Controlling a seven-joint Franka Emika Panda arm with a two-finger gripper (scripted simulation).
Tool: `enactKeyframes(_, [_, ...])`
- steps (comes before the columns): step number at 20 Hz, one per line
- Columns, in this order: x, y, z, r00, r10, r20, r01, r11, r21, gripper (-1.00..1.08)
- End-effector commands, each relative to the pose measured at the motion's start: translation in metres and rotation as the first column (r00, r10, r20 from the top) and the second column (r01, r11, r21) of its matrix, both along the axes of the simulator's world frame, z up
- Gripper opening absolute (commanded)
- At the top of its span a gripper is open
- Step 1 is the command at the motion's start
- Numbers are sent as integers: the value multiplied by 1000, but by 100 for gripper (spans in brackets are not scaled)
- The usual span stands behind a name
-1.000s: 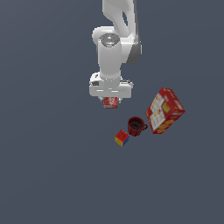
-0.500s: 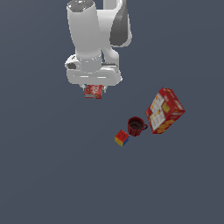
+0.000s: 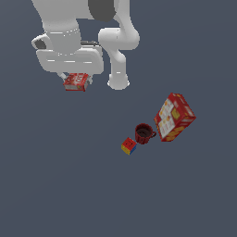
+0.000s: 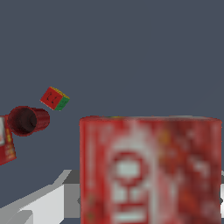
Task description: Pick up a designated object from a clutter of objects.
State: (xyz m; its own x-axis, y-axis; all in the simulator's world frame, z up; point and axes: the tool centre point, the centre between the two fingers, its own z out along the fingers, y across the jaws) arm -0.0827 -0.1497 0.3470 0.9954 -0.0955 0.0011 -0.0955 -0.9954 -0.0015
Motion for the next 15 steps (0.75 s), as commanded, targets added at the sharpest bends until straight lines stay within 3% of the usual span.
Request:
enactKeyframes(1, [3, -13, 15, 1000, 1, -1, -1, 1000, 0, -100])
enactKeyframes(15, [13, -41, 48, 1000, 1, -1, -1, 1000, -2, -100])
